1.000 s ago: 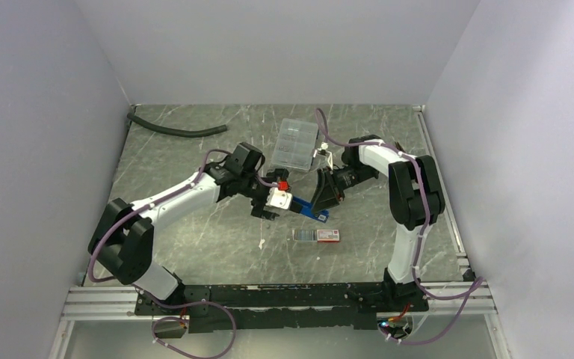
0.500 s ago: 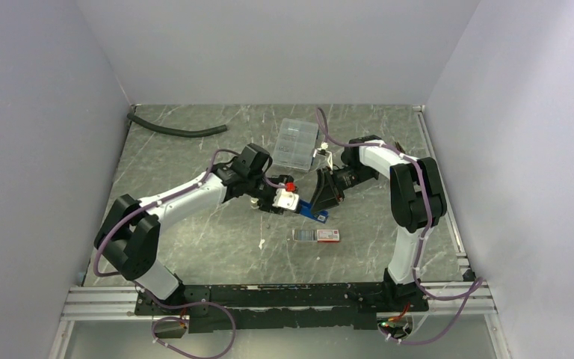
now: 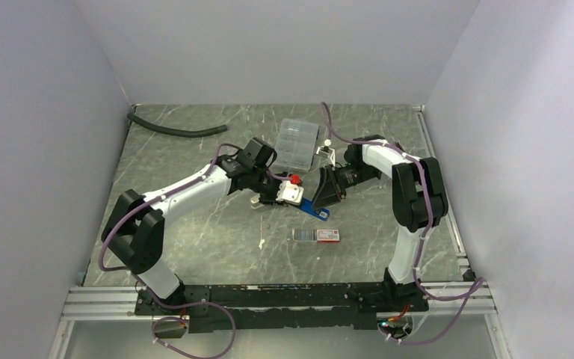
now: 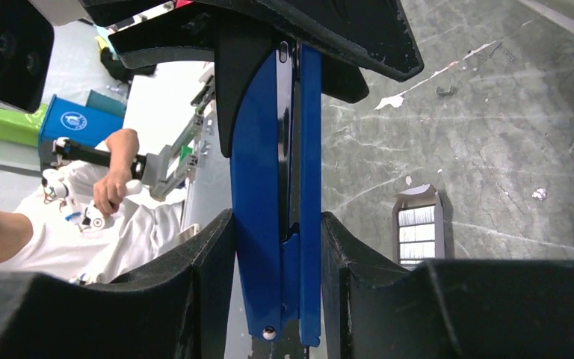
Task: Load the staples into the stapler
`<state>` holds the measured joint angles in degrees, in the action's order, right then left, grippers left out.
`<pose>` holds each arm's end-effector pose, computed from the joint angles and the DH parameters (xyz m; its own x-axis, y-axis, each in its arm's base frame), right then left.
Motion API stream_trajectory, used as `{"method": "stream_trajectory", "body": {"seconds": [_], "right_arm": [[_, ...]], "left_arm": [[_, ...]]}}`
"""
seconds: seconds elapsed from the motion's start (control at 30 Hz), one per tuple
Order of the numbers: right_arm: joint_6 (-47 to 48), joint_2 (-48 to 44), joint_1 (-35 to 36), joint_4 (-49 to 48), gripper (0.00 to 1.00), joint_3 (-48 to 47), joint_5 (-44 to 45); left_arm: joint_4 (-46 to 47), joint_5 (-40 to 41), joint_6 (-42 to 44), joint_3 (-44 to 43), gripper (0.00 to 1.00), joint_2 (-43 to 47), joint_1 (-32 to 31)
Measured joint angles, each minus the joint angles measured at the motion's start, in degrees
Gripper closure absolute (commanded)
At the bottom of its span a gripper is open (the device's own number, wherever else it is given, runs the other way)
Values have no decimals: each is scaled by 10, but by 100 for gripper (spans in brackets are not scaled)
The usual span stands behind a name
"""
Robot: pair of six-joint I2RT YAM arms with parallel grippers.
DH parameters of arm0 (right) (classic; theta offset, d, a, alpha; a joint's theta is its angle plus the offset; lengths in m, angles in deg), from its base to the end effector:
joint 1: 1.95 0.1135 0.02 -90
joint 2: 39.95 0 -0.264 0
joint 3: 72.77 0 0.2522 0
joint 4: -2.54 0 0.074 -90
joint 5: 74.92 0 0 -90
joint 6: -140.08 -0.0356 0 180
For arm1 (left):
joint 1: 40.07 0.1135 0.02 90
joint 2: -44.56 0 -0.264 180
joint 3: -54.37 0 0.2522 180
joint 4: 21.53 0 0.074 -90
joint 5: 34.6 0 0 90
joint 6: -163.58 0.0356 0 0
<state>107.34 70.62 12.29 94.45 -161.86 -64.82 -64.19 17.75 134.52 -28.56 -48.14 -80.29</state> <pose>0.2973 0.1116 0.1947 -0.7635 -0.3459 -0.5453 -0.5667 -0.0460 0.8226 0.2481 -0.2383 0.2534 0.4015 0.5668 -0.7194 0.9155 -0.2705 0.2978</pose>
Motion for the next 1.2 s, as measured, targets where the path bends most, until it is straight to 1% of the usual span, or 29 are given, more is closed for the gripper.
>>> {"method": "stream_trajectory", "body": {"seconds": [0.03,0.07,0.17,0.23,0.3,0.4,0.47,0.53,0.6,0.73,0.8,0.9,1.0,1.2], "right_arm": [[-3,0,-2,0,94,0,-1],[-4,0,-2,-1,94,0,0],[-7,0,-1,-6,92,0,4],[-8,0,1,-7,86,0,11],[-12,0,3,-10,77,1,16],[-18,-1,2,-15,56,1,16],[-35,-8,0,-28,47,1,20],[-68,-31,-3,-69,39,10,31],[-108,-72,-5,-139,33,31,56],[-194,-185,-8,-280,32,78,101],[-215,-224,-8,-323,32,82,118],[-237,-257,-7,-376,29,87,132],[-249,-269,-4,-416,27,108,151],[-272,-321,23,-507,22,227,214]], "left_arm": [[-6,2,0,-5,90,-3,-1],[-9,4,-4,-9,96,-5,-2],[-3,9,-4,-2,97,-4,-4],[5,13,-4,7,97,-1,-6],[6,14,-4,10,97,0,-7],[6,15,-8,10,97,0,-7],[5,16,-14,10,97,0,-7],[6,17,-27,10,97,0,-7],[9,13,-50,13,97,1,-7],[3,-6,-90,25,97,9,-10],[2,-13,-115,28,97,9,-10],[3,-24,-156,29,97,9,-4],[9,-39,-193,29,97,9,4],[48,-54,-254,33,97,-1,11]]}}
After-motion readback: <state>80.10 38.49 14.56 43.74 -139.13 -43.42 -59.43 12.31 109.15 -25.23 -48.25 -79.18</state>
